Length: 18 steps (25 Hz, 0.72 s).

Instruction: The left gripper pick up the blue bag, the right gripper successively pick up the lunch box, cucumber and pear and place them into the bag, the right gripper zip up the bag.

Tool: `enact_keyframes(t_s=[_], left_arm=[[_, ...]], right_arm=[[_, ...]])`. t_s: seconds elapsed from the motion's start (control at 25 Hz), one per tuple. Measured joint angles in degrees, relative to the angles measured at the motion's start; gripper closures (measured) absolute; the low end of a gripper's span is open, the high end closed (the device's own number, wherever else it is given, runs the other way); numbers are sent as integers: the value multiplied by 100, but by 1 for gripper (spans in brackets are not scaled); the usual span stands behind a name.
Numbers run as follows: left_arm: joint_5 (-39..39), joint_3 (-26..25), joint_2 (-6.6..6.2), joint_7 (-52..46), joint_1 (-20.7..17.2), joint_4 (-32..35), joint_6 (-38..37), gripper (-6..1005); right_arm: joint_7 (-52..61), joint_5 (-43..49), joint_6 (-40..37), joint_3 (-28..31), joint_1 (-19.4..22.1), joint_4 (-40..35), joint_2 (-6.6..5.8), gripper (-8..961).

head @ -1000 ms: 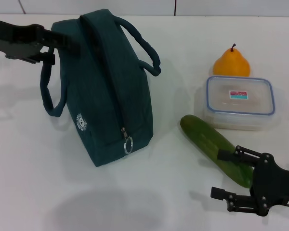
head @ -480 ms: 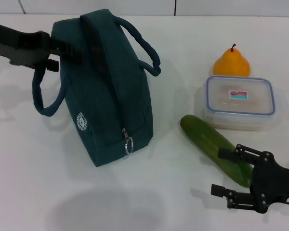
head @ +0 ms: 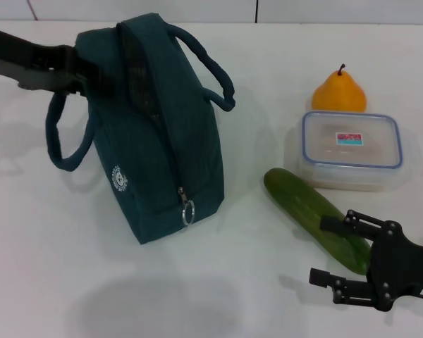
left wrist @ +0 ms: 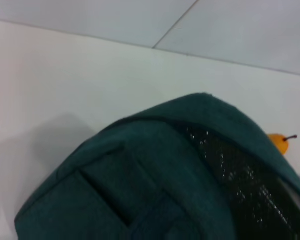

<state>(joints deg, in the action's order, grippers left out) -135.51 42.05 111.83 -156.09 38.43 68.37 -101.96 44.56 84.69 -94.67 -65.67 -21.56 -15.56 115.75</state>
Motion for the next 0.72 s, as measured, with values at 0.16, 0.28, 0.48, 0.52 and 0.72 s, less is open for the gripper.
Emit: enact_keyframes(t_s=[0.16,0.28,0.48,0.52,0.72], left_arm=[[-20,122,-5,-46,-10,-9,-3,552],[-22,132,-24,-190,-7,-15,-7,692],[59,106,-56,-223,-5,-11,-24,945],[103,94,-72,-214,-14,-33,-39,946],[242,85,-142,-140,-44,-124,-103,948]], right_arm=[[0,-36,-6,-10,0,1,0,140],[2,-36,-9,4,-4,1,0,140],[23,-112,-13,-12,-6,1,0,140],[31,-119,-14,-11,-6,1,0,140],[148,-321,-18,-1,-6,32,1,140]])
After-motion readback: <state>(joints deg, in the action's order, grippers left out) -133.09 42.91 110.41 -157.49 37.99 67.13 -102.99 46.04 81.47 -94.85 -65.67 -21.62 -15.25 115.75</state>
